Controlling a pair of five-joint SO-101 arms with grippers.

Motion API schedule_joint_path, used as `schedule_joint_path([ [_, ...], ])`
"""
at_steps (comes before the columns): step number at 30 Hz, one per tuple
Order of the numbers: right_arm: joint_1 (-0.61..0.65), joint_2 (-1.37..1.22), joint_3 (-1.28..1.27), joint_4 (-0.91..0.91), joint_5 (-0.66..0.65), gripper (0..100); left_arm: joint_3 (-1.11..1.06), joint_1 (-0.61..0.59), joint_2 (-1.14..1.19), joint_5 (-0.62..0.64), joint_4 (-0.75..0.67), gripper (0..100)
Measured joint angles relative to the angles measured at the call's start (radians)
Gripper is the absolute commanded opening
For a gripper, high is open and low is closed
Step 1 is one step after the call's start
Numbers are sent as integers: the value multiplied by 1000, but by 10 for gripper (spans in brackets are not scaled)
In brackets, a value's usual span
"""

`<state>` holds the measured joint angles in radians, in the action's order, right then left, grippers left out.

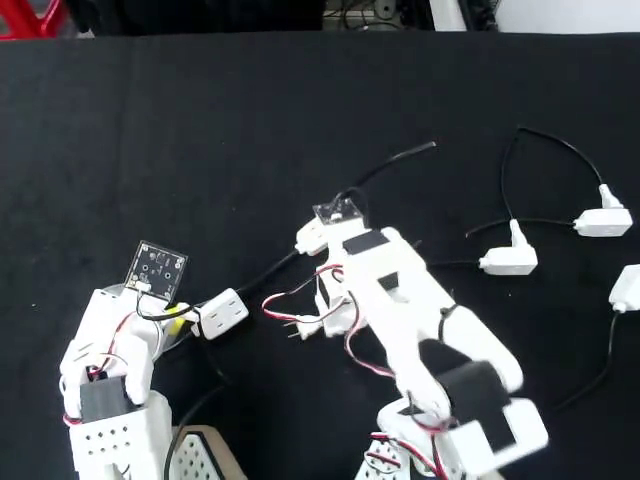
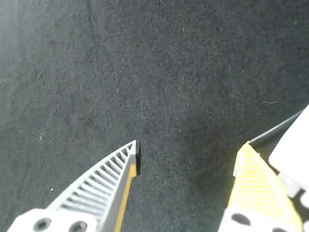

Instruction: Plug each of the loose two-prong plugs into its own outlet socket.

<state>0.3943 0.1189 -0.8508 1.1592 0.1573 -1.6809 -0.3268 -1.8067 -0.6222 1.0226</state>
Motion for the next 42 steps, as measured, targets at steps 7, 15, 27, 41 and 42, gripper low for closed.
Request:
schedule_joint_path([
  [7,0,-133,80,-49,-3,46,0,0,0,0,0,317],
  [15,0,-124,120,-49,-6,46,0,0,0,0,0,317],
  [27,0,-121,301,-98,-8,46,0,0,0,0,0,317],
  [41,95,-97,295,58,157,49,0,0,0,0,0,317],
  [42,118,-95,285,48,181,50,0,0,0,0,0,317],
])
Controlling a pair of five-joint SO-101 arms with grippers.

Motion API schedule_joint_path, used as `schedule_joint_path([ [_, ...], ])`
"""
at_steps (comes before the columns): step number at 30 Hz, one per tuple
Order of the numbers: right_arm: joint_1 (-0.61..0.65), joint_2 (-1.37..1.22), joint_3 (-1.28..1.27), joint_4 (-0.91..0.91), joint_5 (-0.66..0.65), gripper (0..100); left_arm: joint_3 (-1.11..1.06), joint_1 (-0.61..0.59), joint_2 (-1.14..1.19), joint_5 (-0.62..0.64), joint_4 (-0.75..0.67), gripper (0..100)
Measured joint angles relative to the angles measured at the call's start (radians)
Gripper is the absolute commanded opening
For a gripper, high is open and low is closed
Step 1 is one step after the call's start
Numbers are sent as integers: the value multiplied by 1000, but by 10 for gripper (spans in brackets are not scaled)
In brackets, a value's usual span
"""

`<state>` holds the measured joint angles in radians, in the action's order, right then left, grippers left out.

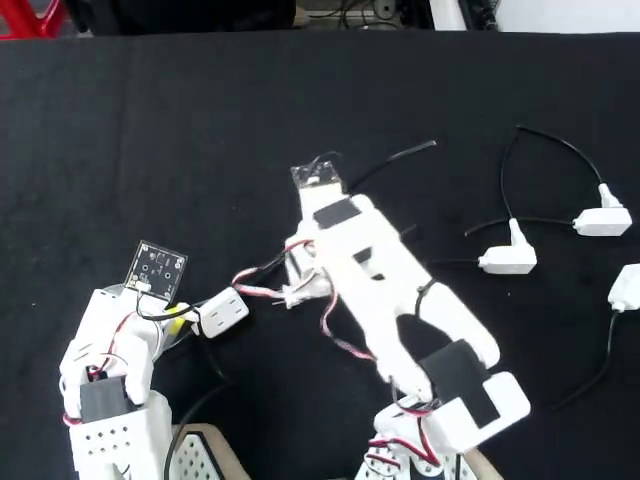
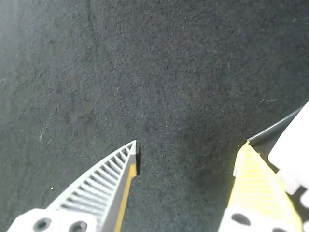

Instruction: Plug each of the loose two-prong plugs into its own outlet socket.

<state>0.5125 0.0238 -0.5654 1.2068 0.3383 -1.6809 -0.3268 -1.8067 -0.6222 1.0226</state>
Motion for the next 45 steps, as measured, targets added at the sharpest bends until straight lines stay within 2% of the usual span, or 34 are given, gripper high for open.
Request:
schedule_joint_path([
  [2,23,0,-21,-38,58,58,0,0,0,0,0,317],
  [6,32,0,-49,-94,201,158,0,0,0,0,0,317],
  [9,31,0,-64,-107,252,207,0,0,0,0,0,317],
  [20,68,17,-149,-270,313,208,0,0,0,0,0,317],
  [27,71,21,-135,-236,333,208,0,0,0,0,0,317],
  [34,71,140,-118,-157,342,208,0,0,0,0,0,317],
  [42,72,104,-247,-463,428,208,0,0,0,0,0,317],
  [45,74,81,-247,-483,442,208,0,0,0,0,0,317],
])
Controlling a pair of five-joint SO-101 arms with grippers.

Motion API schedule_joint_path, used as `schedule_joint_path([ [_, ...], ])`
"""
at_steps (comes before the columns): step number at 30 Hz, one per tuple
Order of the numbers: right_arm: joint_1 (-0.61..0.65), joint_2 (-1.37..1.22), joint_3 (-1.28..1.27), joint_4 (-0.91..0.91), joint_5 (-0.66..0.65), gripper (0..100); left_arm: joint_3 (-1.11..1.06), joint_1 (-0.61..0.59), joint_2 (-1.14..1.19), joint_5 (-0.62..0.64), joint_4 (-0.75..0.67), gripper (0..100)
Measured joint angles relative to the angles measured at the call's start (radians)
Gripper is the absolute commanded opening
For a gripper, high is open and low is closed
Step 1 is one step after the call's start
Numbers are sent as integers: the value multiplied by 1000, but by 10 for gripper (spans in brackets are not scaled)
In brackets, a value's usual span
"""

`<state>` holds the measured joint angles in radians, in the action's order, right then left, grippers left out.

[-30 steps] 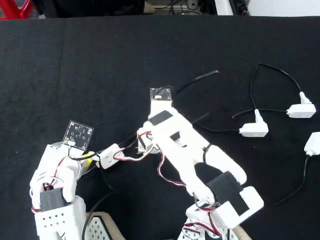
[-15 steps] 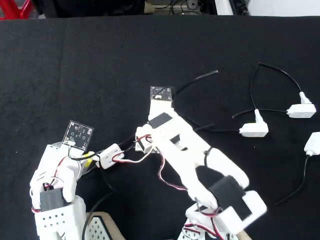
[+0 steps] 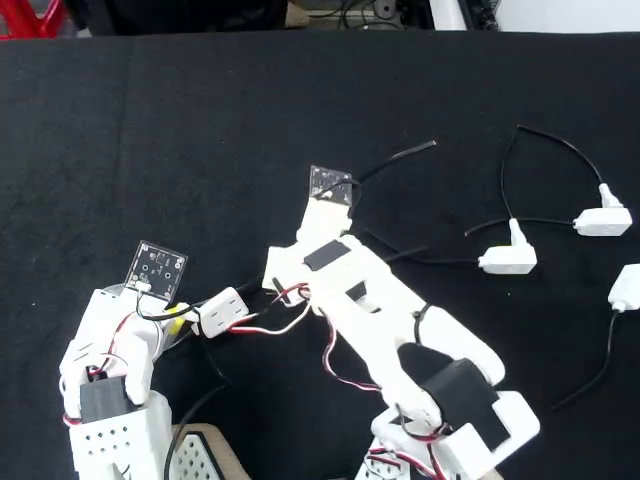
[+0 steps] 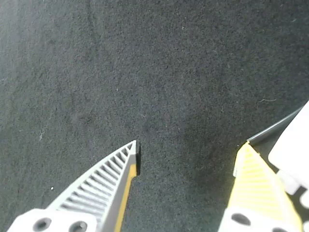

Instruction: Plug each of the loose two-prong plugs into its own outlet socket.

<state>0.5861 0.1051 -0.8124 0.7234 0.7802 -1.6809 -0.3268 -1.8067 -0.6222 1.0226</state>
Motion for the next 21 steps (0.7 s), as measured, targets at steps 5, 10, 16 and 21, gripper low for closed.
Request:
schedule_joint_path([
  [5,0,-8,3,3,2,180,0,0,0,0,0,317],
  [10,34,-12,0,8,0,60,0,0,0,0,0,317],
  [16,123,-25,-5,5,-84,67,0,0,0,0,0,317],
  [21,89,-25,-5,6,-163,70,0,0,0,0,0,317],
])
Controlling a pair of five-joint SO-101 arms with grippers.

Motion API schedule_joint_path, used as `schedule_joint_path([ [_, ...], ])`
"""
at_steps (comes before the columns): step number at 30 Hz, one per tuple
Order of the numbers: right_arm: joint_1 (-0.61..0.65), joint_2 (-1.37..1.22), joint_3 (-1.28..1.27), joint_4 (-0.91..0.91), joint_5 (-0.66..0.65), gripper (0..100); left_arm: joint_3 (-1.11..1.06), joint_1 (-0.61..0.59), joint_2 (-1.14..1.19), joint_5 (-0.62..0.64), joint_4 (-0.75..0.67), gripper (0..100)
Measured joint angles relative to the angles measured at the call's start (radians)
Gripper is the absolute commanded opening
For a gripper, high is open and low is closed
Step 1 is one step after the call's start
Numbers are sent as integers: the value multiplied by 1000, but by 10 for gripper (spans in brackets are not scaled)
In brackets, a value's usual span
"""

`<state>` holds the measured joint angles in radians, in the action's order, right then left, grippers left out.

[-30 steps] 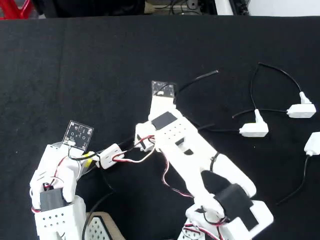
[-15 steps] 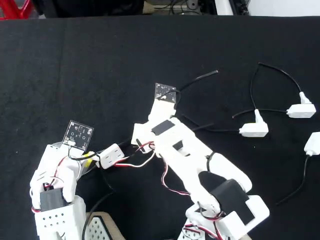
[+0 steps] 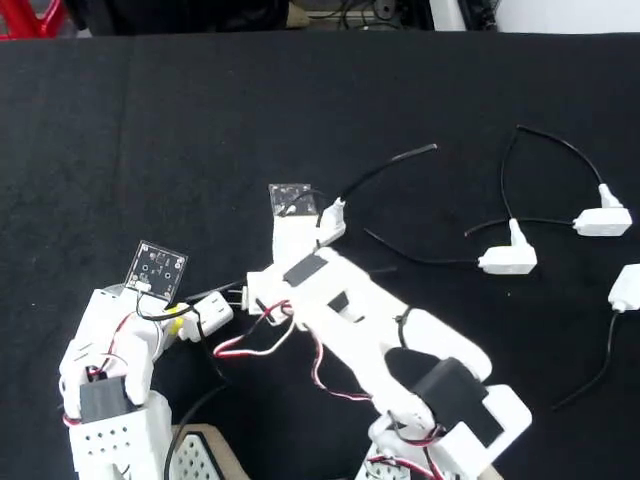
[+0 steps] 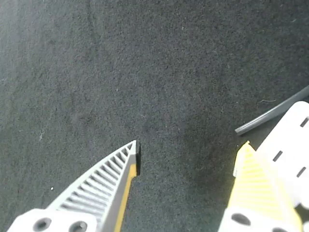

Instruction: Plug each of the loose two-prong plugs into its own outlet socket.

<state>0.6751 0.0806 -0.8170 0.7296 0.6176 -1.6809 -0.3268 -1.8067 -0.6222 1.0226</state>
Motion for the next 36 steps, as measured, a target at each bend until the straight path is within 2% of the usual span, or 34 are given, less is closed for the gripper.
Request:
schedule_joint_path([
  [5,-100,20,11,132,-32,70,0,0,0,0,0,317],
  [9,-115,48,54,292,-75,70,0,0,0,0,0,317],
  [13,-144,55,60,324,-114,71,0,0,0,0,0,317],
  [16,-164,55,63,324,-109,95,0,0,0,0,0,317],
  [19,-166,55,63,288,-37,175,0,0,0,0,0,317],
  [23,-170,55,35,224,-5,257,0,0,0,0,0,317],
  [29,-169,55,-12,103,-3,261,0,0,0,0,0,317],
  [36,-169,55,-12,81,-3,249,0,0,0,0,0,317],
])
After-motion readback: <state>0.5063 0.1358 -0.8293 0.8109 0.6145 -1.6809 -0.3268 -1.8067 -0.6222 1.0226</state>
